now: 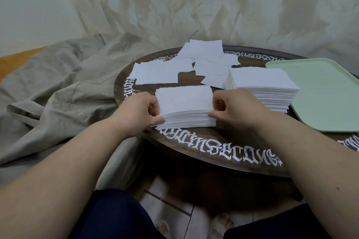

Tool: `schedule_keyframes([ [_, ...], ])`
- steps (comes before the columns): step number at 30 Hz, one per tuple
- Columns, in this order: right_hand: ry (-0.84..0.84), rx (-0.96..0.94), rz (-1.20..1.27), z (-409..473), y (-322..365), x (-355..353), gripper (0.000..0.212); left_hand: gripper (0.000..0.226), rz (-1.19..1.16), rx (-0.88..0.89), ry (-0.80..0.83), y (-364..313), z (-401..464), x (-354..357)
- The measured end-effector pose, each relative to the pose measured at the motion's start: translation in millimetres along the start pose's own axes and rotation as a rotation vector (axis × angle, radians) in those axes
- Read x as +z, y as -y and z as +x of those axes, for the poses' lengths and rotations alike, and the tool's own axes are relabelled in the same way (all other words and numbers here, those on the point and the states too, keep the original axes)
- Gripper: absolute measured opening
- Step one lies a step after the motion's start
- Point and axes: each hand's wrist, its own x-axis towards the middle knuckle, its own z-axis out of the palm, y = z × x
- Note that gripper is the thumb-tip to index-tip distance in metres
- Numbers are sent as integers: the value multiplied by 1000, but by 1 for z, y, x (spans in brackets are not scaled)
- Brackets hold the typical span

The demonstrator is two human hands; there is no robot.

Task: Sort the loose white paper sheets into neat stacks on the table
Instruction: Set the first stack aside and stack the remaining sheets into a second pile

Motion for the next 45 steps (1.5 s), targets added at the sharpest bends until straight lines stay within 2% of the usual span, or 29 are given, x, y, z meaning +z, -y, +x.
schedule_keyframes([
  [11, 76, -2, -20, 1, 4, 1, 23, 25, 18, -10, -12, 3, 1, 0],
  [14, -16, -3, 30, 2, 2, 1, 27, 23, -75, 6, -80, 7, 2, 2],
  [16, -130, 15, 95, 4, 2, 2, 22, 10, -95, 26, -160, 7, 6, 5],
  [18, -178, 21, 104, 6, 2, 5, 19, 21, -28, 66, -169, 4, 10, 9],
  [22, -67, -32, 23, 7, 0, 17, 28, 36, 81, 142, -37, -1, 15, 16],
  [26, 19, 3, 29, 6, -3, 21, 28, 41, 67, 39, 127, 2, 14, 20],
  [29, -39, -17, -25, 6, 1, 21, 28, 43, 19, 10, 153, 4, 12, 22],
  [31, -41, -24, -43, 7, 7, 20, 37, 43, 26, 10, 133, 4, 13, 22],
  [35, 115, -30, -69, 10, 21, 27, 64, 45, 126, 89, 40, 0, 14, 25],
  [39, 283, 19, -105, 7, 16, 39, 73, 54, 218, 58, 204, 6, 15, 33],
  [45, 299, 10, -127, 6, 12, 44, 77, 54, 189, 7, 266, 11, 13, 36],
])
